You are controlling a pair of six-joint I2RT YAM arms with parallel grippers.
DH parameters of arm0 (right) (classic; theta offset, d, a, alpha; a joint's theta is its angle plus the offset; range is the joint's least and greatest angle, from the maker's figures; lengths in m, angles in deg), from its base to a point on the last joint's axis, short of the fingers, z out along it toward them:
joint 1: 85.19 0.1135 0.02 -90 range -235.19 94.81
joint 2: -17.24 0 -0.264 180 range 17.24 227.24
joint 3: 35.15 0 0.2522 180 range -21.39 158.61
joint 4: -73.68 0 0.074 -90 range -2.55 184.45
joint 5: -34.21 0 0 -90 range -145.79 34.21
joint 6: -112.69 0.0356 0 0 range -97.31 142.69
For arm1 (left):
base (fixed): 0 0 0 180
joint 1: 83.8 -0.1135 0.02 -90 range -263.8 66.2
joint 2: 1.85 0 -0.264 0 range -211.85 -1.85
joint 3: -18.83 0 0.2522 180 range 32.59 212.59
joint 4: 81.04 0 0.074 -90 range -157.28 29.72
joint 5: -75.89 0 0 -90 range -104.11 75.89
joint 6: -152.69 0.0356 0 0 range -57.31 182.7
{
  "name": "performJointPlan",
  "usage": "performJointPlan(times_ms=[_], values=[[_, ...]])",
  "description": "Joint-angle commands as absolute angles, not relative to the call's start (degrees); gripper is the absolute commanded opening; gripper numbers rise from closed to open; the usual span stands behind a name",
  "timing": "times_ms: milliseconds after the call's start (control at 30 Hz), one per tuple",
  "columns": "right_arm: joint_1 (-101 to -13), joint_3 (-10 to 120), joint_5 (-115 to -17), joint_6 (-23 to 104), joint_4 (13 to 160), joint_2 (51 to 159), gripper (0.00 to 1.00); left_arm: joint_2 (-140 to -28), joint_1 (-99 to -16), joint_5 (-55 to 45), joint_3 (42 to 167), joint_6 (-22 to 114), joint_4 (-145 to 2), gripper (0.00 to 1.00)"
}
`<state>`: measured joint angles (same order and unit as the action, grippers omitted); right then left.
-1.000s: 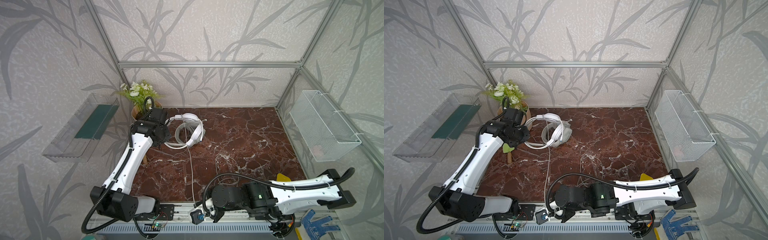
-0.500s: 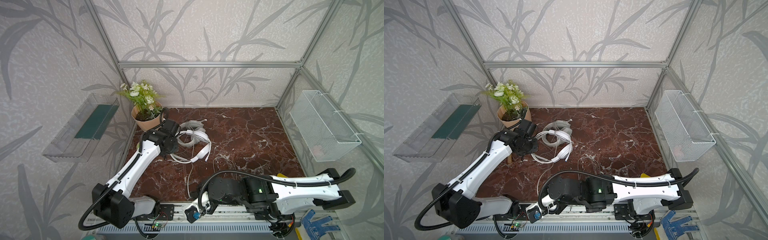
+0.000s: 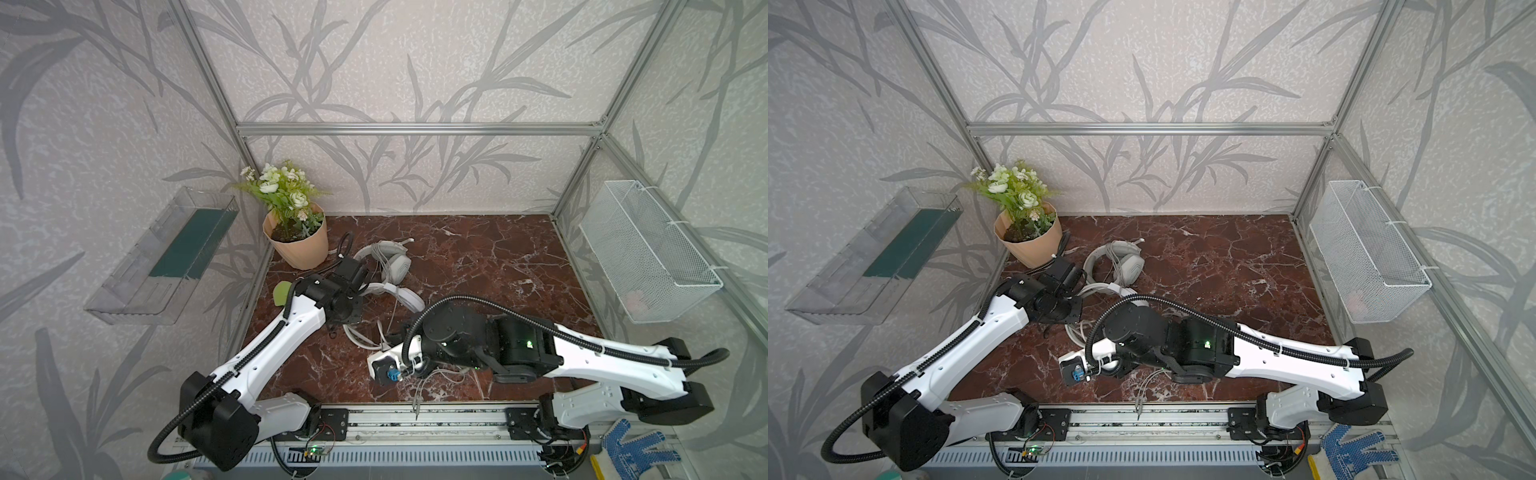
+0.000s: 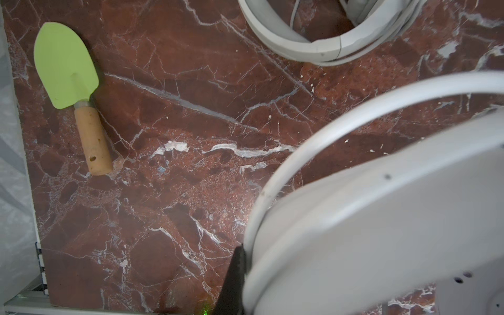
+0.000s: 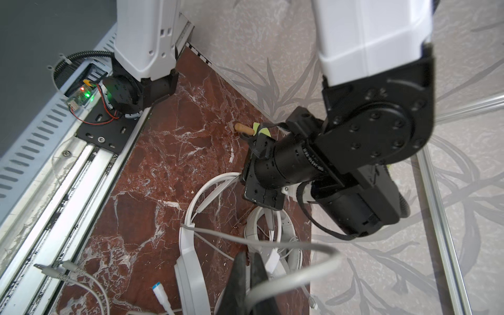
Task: Wrap the headphones
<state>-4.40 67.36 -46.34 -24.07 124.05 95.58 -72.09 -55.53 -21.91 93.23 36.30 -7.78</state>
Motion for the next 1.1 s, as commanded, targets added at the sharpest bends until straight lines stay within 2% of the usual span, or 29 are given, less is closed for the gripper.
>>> performJointPlan(times_ms=[0,267,567,800,1067], values=[[-5.68,70.72,-50.33,-25.42,127.74,97.22,0.0,-70.07,-53.69,-20.68,92.16,37.42,-9.95,0.0],[-12.87,75.1,-55.71,-25.29,129.85,100.57,0.0,-67.36,-49.83,-19.79,91.14,37.64,-9.43,0.0],[-20.42,78.18,-56.86,-26.34,130.43,103.54,0.0,-63.89,-44.47,-18.59,90.82,37.94,-8.93,0.0],[-26.21,76.2,-59.02,-26.72,128.87,101.99,0.0,-61.83,-43.06,-17.25,92.05,38.36,-7.79,0.0],[-34.31,72.75,-66.19,-23.55,122.46,100.24,0.0,-59.4,-43.01,-15.55,94.78,39.93,-4.69,0.0]])
